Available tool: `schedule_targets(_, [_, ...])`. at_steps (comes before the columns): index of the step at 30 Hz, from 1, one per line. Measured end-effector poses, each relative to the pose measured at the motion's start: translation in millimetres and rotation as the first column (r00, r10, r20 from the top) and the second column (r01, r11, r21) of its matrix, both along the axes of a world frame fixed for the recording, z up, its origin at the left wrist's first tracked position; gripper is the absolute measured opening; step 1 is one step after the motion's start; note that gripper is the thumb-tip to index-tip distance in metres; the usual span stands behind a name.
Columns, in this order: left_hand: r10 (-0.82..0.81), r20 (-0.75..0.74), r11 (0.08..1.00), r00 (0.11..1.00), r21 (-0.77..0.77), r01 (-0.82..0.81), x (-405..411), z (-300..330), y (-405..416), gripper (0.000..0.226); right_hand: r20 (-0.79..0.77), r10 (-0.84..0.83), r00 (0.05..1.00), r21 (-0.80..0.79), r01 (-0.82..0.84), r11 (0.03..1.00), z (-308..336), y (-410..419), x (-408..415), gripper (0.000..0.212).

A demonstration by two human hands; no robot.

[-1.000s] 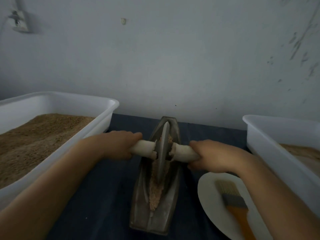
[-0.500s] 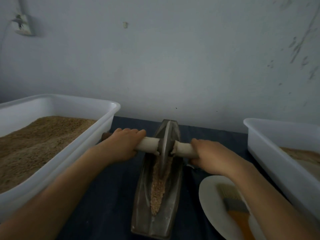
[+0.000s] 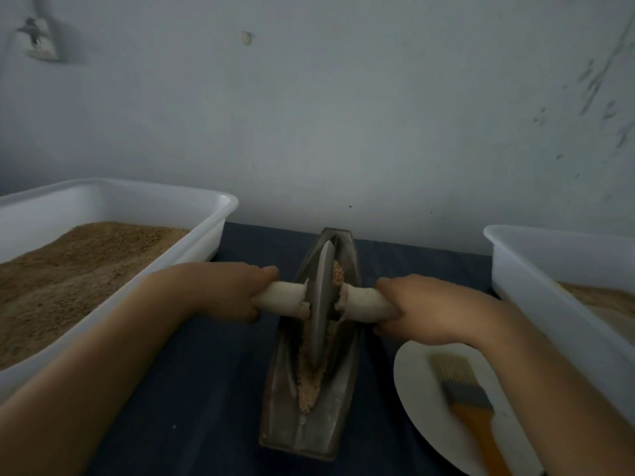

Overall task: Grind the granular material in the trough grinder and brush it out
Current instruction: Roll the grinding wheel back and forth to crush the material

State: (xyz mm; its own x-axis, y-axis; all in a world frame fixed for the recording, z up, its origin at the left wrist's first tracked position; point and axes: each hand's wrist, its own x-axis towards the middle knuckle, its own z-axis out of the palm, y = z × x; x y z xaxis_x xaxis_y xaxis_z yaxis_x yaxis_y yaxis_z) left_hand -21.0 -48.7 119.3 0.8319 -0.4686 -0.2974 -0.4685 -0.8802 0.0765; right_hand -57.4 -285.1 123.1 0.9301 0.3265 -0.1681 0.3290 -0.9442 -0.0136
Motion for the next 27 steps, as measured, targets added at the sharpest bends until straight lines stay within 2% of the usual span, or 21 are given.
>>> schedule_targets(3, [0.024,0.256,1.0,0.966,-0.017,-0.02,12,-16,-5,0.037,0.167,-0.039,0.985,-0.003,0.04,0.999,-15,-4,16,0.022])
schedule_targets(6, [0.044,0.504,0.998,0.863,-0.057,-0.017,26,-32,-9,0.035,0.366,-0.05,0.929,0.01,0.05,0.999,-30,-8,29,0.023])
schedule_targets(9, [0.093,0.612,0.987,0.785,-0.161,0.009,32,-42,-11,0.034,0.533,-0.049,0.845,-0.004,0.061,0.998,-42,-8,37,0.026])
schedule_targets(12, [0.093,0.642,0.984,0.761,-0.175,0.027,31,-44,-12,0.035,0.563,-0.051,0.825,-0.013,0.071,0.997,-45,-7,38,0.024])
schedule_targets(14, [0.063,0.615,0.992,0.786,-0.126,0.019,28,-41,-11,0.038,0.493,-0.041,0.869,-0.016,0.056,0.998,-40,-9,34,0.025])
schedule_targets(16, [0.024,0.541,0.999,0.84,-0.051,0.005,24,-32,-9,0.04,0.359,-0.037,0.933,-0.01,0.044,0.999,-31,-8,27,0.026])
schedule_targets(20, [-0.013,0.224,1.0,0.974,0.028,0.007,5,-8,-6,0.042,0.079,-0.032,0.996,-0.001,0.032,0.999,-10,-2,6,0.023])
schedule_targets(23, [-0.024,0.042,0.997,0.999,0.079,0.02,-8,5,-1,0.038,-0.056,0.008,0.998,-0.019,-0.01,1.0,4,2,-10,0.028])
schedule_targets(27, [-0.029,-0.011,0.992,1.0,0.121,0.03,-12,10,1,0.035,-0.102,0.035,0.994,-0.032,-0.039,0.999,10,5,-16,0.028])
